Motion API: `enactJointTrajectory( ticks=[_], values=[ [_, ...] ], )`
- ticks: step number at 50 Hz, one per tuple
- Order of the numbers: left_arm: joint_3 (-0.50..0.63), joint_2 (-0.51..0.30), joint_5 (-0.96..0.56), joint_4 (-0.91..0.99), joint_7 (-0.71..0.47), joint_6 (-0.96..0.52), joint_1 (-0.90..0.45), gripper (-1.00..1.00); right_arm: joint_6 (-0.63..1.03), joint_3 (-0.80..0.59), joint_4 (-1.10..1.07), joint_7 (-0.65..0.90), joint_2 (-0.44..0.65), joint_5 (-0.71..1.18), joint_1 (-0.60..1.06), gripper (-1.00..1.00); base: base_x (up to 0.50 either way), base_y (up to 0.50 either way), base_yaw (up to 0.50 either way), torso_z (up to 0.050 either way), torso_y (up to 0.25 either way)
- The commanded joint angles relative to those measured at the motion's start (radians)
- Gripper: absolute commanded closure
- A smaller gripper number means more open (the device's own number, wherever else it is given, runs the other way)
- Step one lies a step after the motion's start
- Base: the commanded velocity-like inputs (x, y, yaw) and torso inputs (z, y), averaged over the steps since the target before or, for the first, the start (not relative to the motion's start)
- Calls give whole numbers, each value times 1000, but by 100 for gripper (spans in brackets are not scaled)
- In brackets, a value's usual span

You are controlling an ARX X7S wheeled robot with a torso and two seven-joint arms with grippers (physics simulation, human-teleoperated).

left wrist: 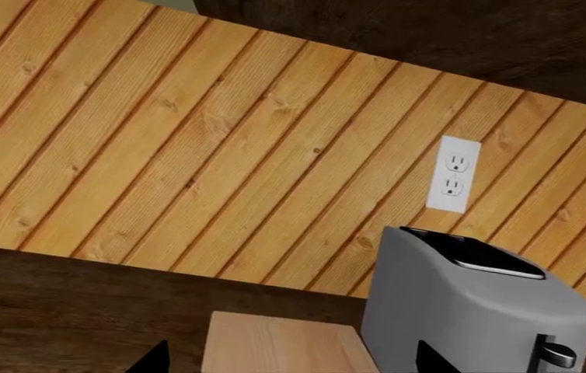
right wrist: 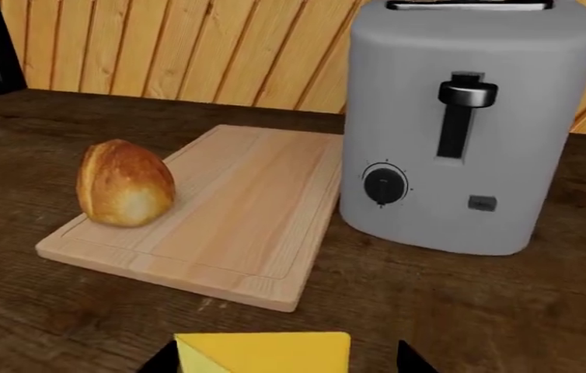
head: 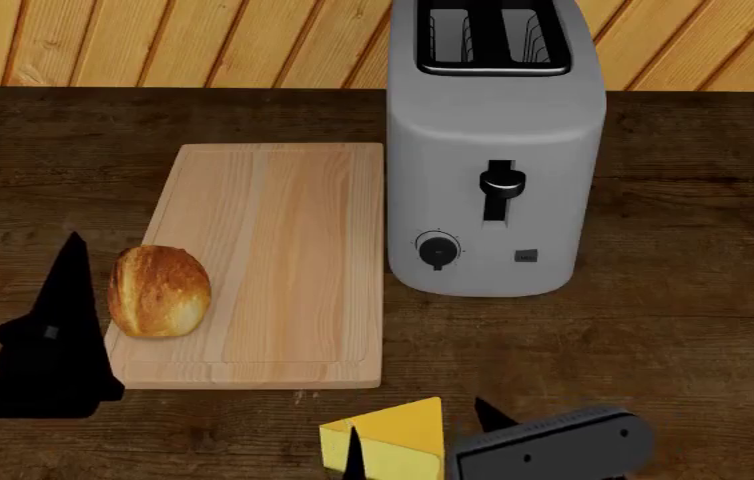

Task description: Place the bread and cheese on the cutting board.

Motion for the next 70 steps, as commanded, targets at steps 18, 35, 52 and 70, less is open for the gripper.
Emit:
enactJointTrajectory(
  ticks=[18,35,52,70],
  values=[
    [-10,28,49,-40,-8,-43,-20,-100,-35,-46,141,-71,-25,-67,-4,-100,0,0,0,0,0],
    [-8,26,43,-37,-14,-44,-21,-100,-33,-63,200,-88,-33,-66,27,-100,1,0,0,0,0],
    [-12,23,43,-39,-11,-33,-17,-100,-37,-89,281,-114,-46,-76,73,-100,0,0,0,0,0],
    [-15,20,41,-35,-14,-25,-13,-100,-33,-83,234,-86,-37,-72,72,100,1,0,0,0,0]
  ],
)
